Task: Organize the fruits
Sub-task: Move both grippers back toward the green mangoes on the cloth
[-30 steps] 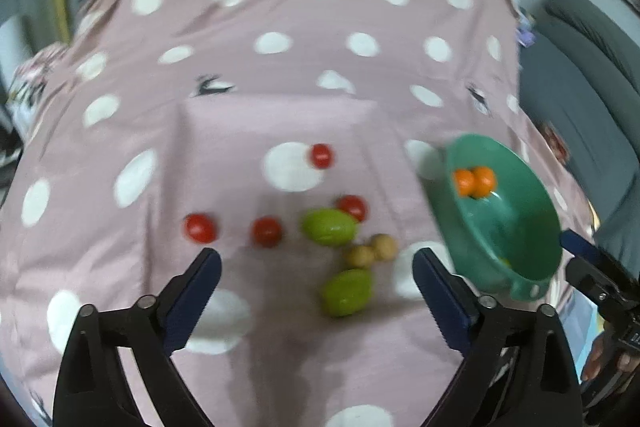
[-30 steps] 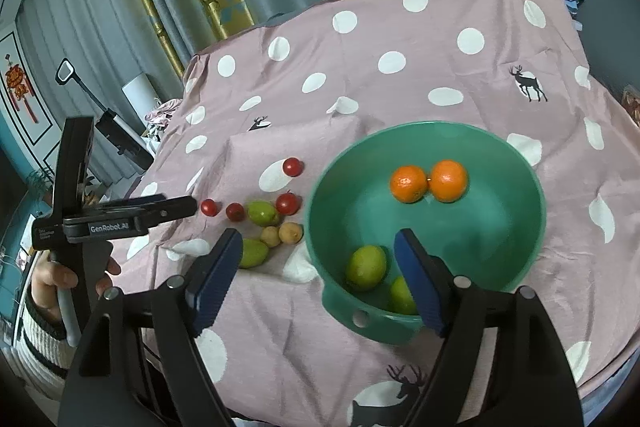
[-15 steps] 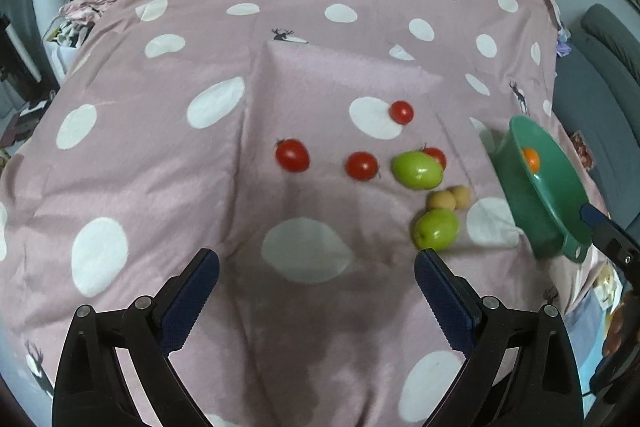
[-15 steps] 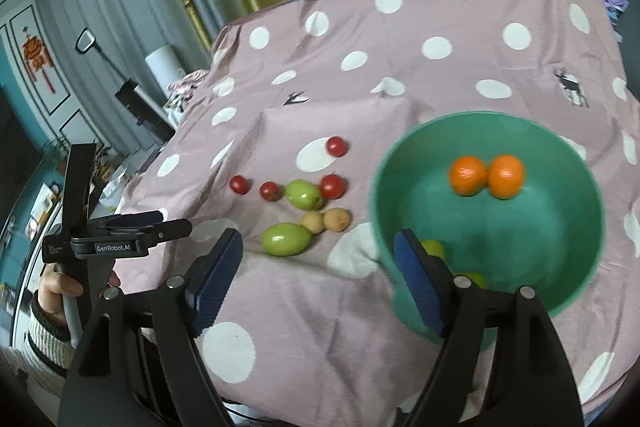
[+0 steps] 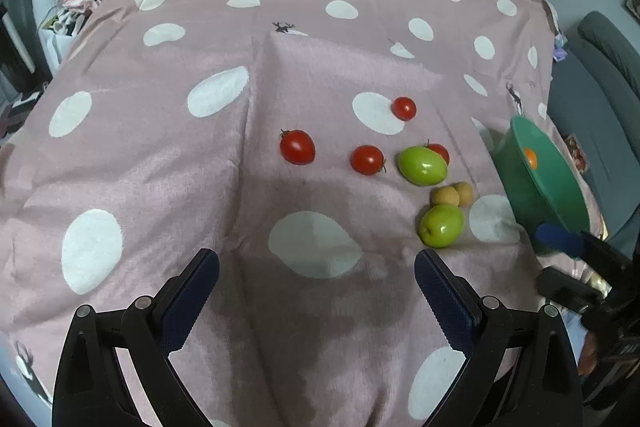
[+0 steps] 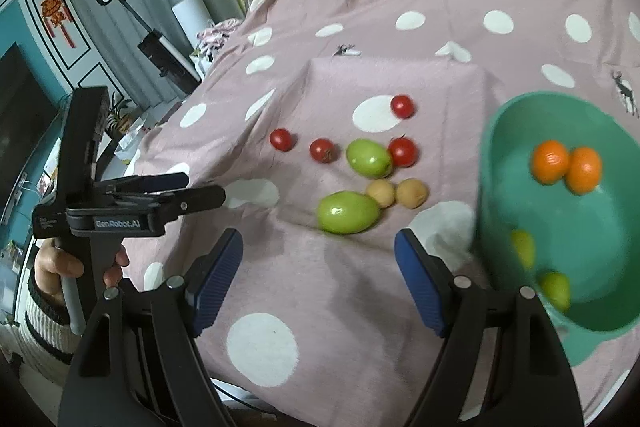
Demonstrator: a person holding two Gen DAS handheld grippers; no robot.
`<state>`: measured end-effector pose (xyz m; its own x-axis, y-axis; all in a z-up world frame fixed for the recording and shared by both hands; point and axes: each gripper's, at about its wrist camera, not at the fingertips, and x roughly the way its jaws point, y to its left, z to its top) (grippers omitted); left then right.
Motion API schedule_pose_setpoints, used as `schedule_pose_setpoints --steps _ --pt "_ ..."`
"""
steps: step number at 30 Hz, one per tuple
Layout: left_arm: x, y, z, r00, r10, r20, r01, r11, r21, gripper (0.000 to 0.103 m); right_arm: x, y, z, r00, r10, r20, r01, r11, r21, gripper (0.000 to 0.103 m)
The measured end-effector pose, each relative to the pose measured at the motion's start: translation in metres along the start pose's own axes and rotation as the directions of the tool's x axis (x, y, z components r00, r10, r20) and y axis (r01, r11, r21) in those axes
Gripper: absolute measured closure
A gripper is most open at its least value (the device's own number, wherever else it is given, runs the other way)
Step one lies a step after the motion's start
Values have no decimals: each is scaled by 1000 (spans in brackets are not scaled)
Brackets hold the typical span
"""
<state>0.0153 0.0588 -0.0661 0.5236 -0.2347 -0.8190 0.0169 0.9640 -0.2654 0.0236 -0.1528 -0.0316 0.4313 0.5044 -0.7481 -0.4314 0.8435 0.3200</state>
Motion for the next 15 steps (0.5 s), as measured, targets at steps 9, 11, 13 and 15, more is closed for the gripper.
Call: schedule_pose_setpoints --steps 9,11,13,15 --pt "8 3 1 1000 -23 -4 23 1000 1 5 34 2 4 998 -14 -63 14 1000 5 25" --pt "8 2 3 999 -32 0 32 999 11 5 40 2 5 997 -21 -74 21 1000 -3 25" --pt "9 0 5 999 -42 2 42 999 24 5 44 2 6 996 -28 -85 28 1000 -5 26" --pt "9 -3 7 999 -50 6 49 998 40 5 47 2 9 996 -36 -87 36 999 -4 26"
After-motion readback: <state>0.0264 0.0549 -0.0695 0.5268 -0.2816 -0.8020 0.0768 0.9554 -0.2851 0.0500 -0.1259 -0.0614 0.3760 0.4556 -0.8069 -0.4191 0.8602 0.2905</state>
